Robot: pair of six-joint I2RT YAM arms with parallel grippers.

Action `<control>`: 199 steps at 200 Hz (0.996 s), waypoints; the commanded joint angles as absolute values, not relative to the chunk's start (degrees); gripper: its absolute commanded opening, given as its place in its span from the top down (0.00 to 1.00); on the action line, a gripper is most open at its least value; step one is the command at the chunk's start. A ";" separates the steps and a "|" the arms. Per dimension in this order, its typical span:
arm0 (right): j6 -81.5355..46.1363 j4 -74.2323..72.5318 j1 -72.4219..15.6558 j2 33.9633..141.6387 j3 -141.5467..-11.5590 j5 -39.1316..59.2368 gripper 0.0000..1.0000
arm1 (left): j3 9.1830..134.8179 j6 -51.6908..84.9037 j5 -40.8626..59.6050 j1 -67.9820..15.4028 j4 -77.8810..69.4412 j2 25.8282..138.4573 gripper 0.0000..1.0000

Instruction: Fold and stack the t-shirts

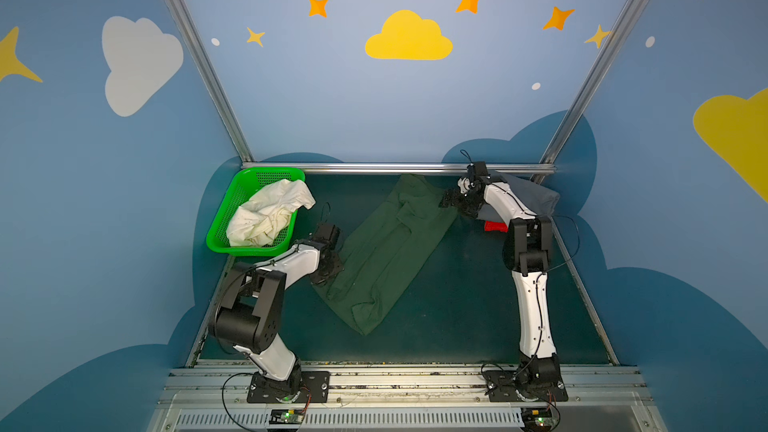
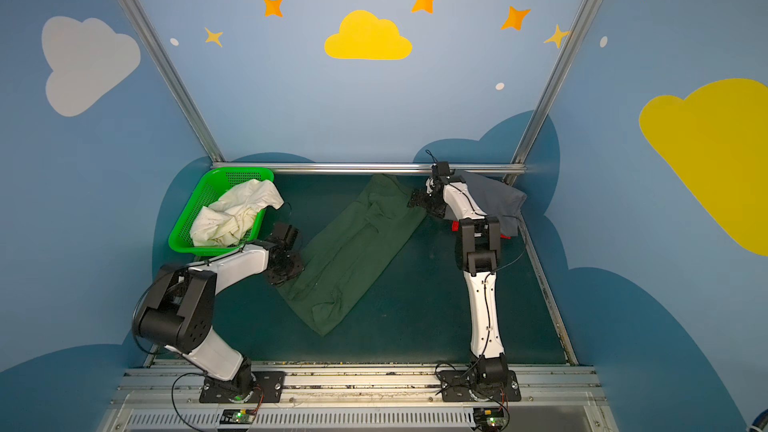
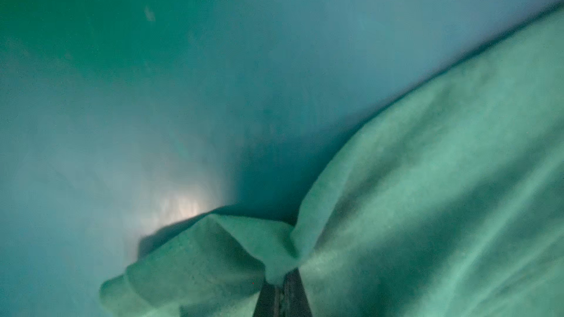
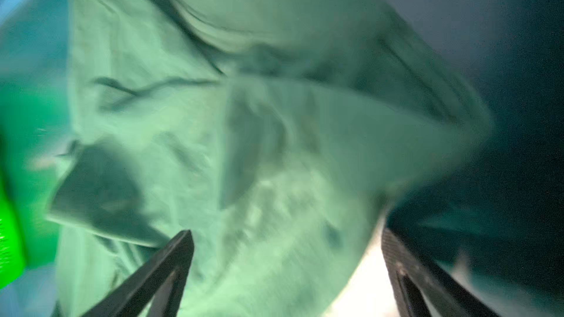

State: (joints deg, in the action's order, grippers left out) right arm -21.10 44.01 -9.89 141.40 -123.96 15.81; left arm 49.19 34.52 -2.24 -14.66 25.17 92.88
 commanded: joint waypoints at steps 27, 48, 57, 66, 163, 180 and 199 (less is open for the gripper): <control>-23.56 42.66 -9.87 131.07 -111.13 10.73 0.02 | 43.56 37.97 0.96 -19.88 29.55 94.28 0.97; -24.73 40.13 -10.11 127.21 -104.26 11.02 0.02 | 42.48 38.82 1.90 -21.37 28.50 94.31 0.97; -25.11 39.02 -10.41 125.68 -101.41 11.70 0.02 | 42.04 39.28 2.23 -22.14 28.16 94.19 0.97; -25.21 38.37 -10.90 124.42 -98.93 12.28 0.02 | 41.59 39.74 2.53 -22.93 27.87 93.78 0.97; -29.28 33.08 -15.36 119.99 -86.95 15.90 0.02 | 39.10 43.55 -0.84 -33.77 30.95 90.51 0.97; -29.15 34.49 -15.37 122.59 -90.27 14.94 0.02 | 38.01 44.72 -0.17 -34.74 30.53 89.19 0.97; -28.21 37.14 -15.24 126.23 -95.78 14.34 0.02 | 37.37 45.48 -0.70 -35.22 31.44 87.97 0.97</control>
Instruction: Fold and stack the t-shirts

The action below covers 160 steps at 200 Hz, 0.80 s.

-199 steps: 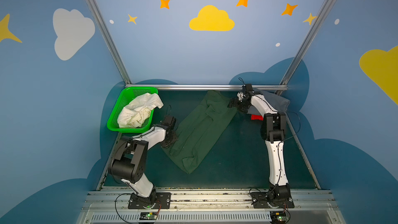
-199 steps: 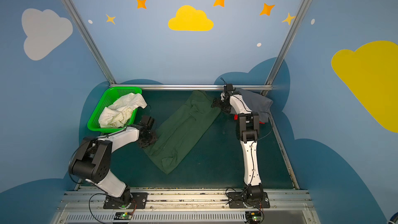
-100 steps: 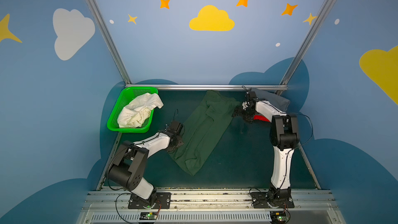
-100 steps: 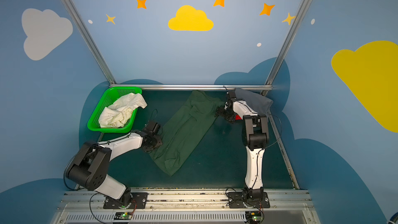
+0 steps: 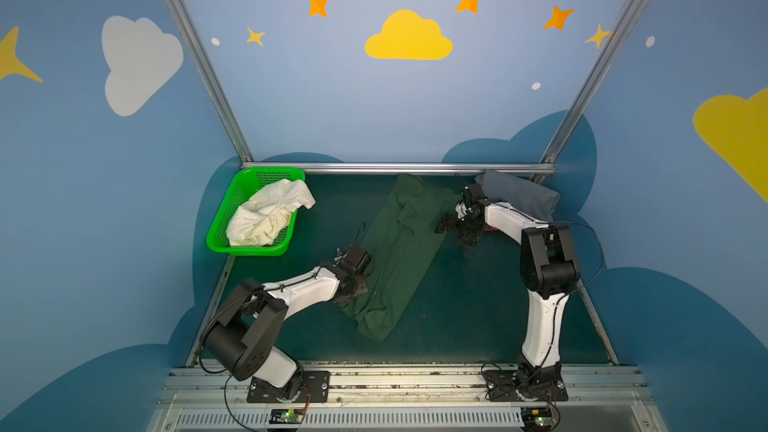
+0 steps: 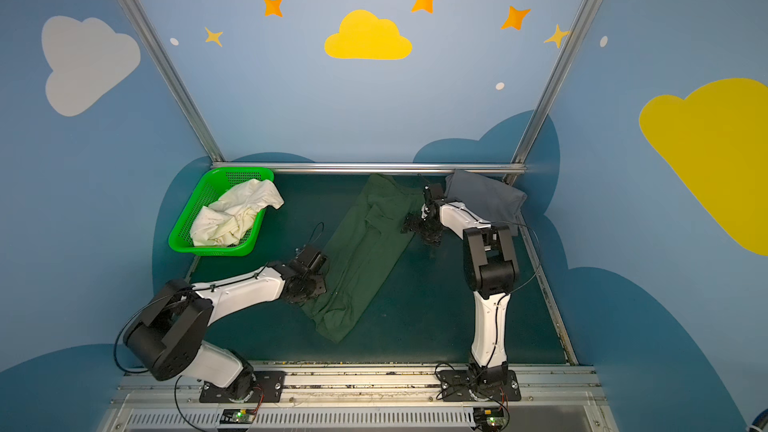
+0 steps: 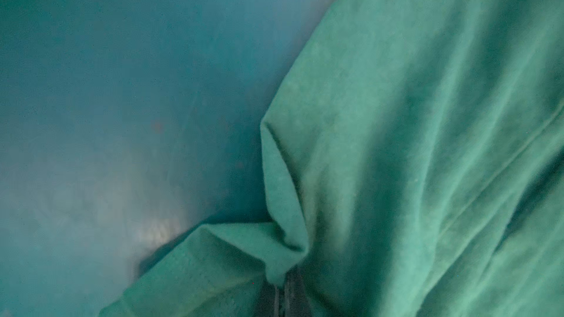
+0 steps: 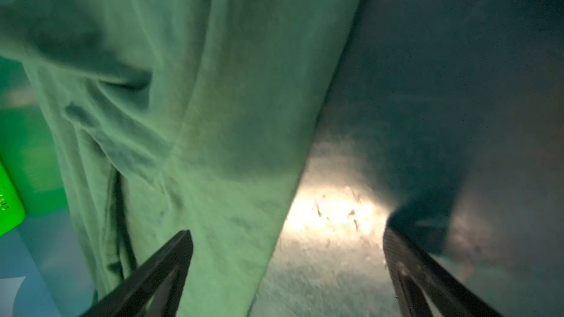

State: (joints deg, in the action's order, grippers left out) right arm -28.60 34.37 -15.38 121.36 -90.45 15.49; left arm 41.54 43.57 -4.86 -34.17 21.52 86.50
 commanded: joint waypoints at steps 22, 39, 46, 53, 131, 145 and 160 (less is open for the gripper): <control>-27.16 41.31 -14.97 130.70 -103.39 13.76 0.02 | 35.91 46.18 -1.03 -35.42 32.20 86.31 0.97; -26.74 43.89 -14.92 133.90 -108.76 14.62 0.03 | 34.96 46.98 -2.09 -35.42 33.61 85.15 0.97; -26.56 44.56 -14.93 134.89 -110.47 14.95 0.03 | 34.60 47.39 -2.56 -35.36 34.07 84.73 0.97; -26.42 45.43 -14.93 135.81 -112.28 15.19 0.03 | 34.23 47.77 -3.07 -35.35 34.50 84.37 0.97; -24.43 54.04 -14.90 146.48 -131.96 20.04 0.03 | 32.96 51.00 -3.96 -35.35 35.37 84.68 0.97; -24.60 55.09 -15.03 148.13 -134.89 20.73 0.03 | 33.05 51.56 -3.79 -35.35 35.33 84.63 0.97; -25.24 54.83 -14.99 149.12 -136.12 21.48 0.03 | 32.34 52.33 -3.27 -35.51 34.84 83.76 0.97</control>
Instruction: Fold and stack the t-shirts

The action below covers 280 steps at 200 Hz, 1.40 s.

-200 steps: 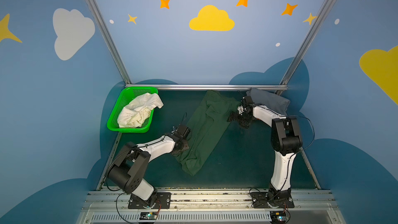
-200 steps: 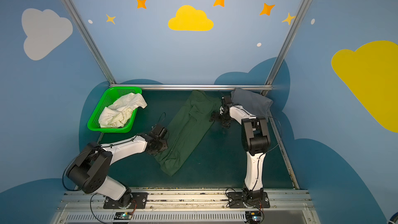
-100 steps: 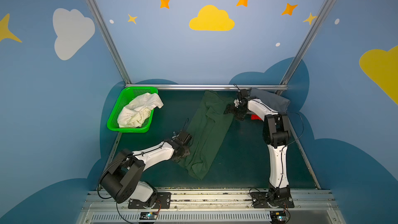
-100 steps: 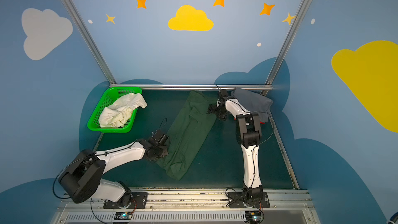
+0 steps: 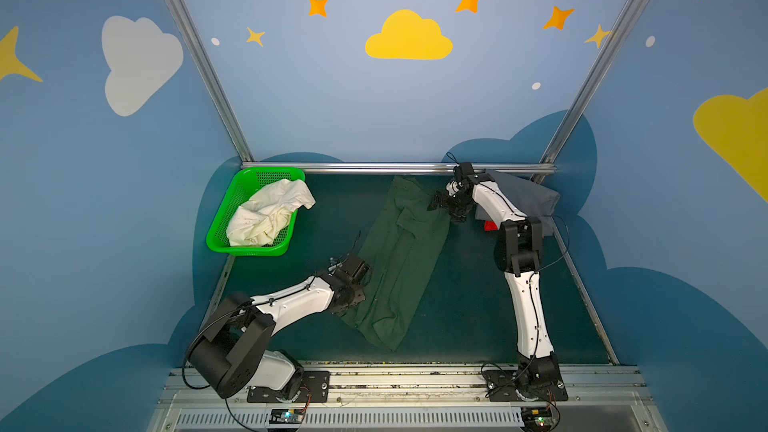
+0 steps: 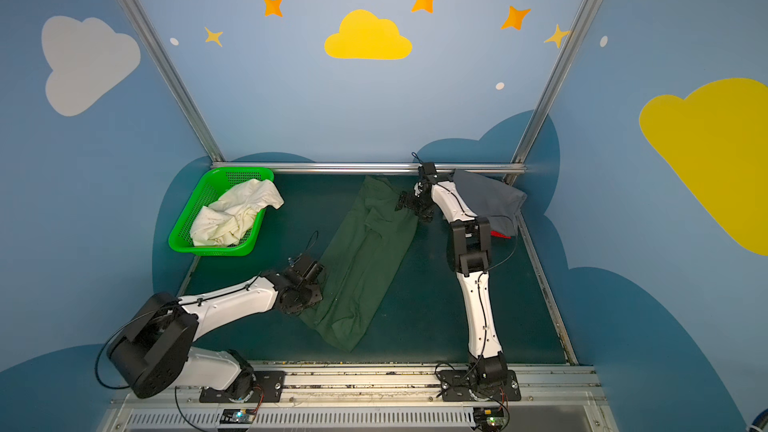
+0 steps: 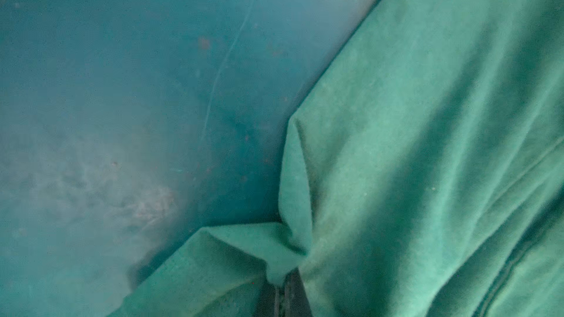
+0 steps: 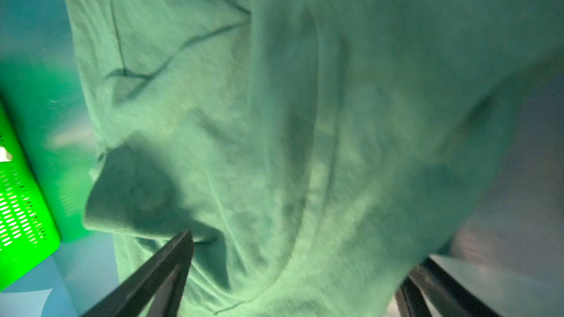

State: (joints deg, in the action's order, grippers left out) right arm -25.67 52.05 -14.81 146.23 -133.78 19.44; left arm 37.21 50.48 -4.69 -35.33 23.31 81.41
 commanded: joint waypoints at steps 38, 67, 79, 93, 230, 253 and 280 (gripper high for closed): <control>-26.28 53.44 -15.22 150.90 -137.88 24.13 0.03 | 29.18 54.99 -2.56 -36.59 34.34 79.50 0.97; -26.37 53.73 -14.80 151.58 -139.93 25.00 0.03 | 28.92 55.17 -2.88 -36.67 35.16 77.57 0.87; -26.10 53.45 -14.43 150.96 -140.01 24.34 0.03 | 29.84 54.66 -3.38 -36.66 36.34 77.27 0.80; -25.46 53.59 -13.86 150.06 -139.92 23.06 0.02 | 30.70 53.85 -3.60 -36.74 36.97 76.85 0.79; -26.01 33.20 -12.60 107.51 -80.35 15.36 0.02 | 66.48 28.83 3.24 -21.63 31.52 90.29 0.14; -25.56 29.73 -12.87 102.07 -71.89 18.80 0.02 | 79.54 24.60 5.78 -20.35 34.09 101.55 0.15; -26.76 25.76 -13.03 98.14 -64.42 22.50 0.02 | 92.84 23.80 11.61 -17.90 34.41 114.79 0.18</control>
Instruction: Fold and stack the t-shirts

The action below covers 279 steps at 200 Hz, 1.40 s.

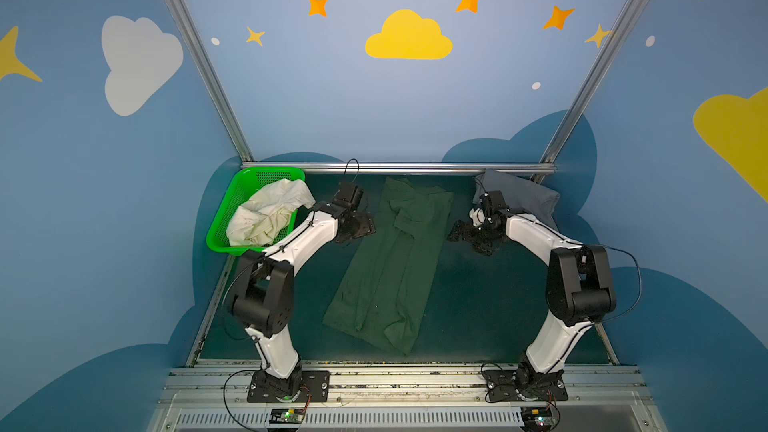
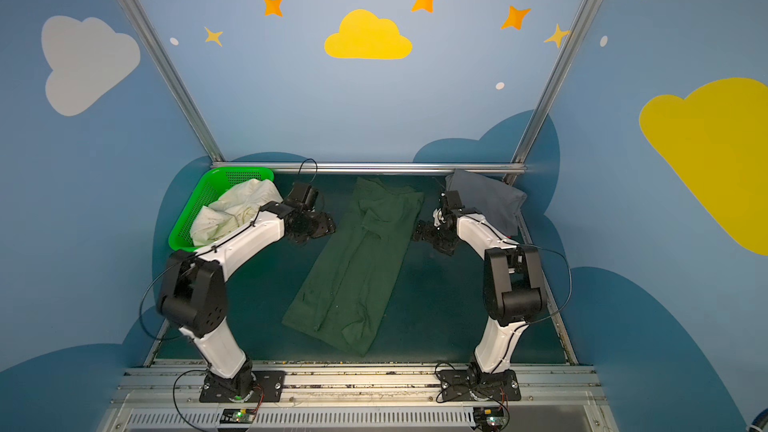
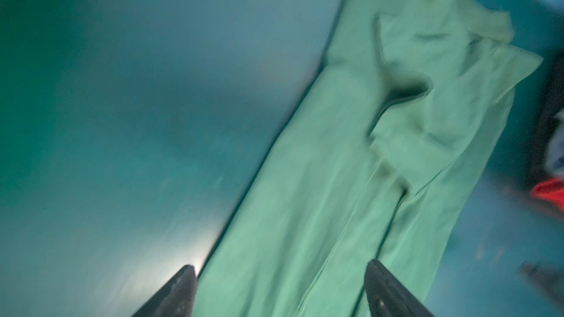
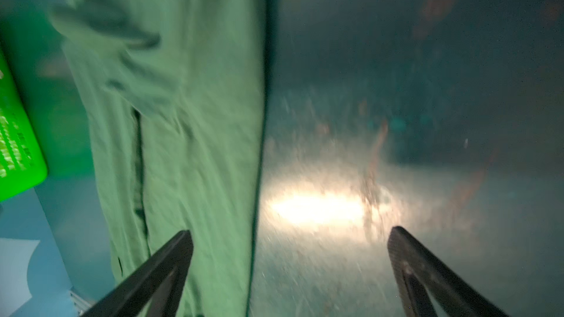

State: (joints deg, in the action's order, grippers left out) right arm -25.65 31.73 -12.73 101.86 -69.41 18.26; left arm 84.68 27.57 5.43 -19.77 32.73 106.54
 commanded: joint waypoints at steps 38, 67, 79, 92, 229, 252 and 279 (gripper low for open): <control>-30.23 21.43 -13.63 95.73 -57.32 24.34 0.02 | 114.97 22.14 18.51 -15.08 40.80 133.48 0.31; -30.15 20.55 -13.86 95.58 -55.57 24.09 0.02 | 132.91 18.30 17.87 -14.53 50.74 144.48 0.36; -30.45 19.81 -13.94 95.88 -55.34 24.80 0.02 | 136.58 17.60 18.22 -14.53 52.57 146.88 0.38; -31.38 17.56 -14.04 96.28 -54.82 26.44 0.02 | 137.46 17.45 19.80 -14.45 51.79 148.05 0.38; -33.10 13.82 -13.89 102.16 -57.59 31.01 0.02 | 149.06 19.00 23.36 -17.11 49.32 159.77 0.90; -32.78 14.27 -13.58 102.73 -57.90 30.97 0.02 | 149.23 18.53 22.25 -16.80 48.96 159.70 0.97; -32.96 14.10 -13.45 102.92 -57.81 31.11 0.02 | 150.02 17.86 17.26 -15.95 50.66 159.40 0.97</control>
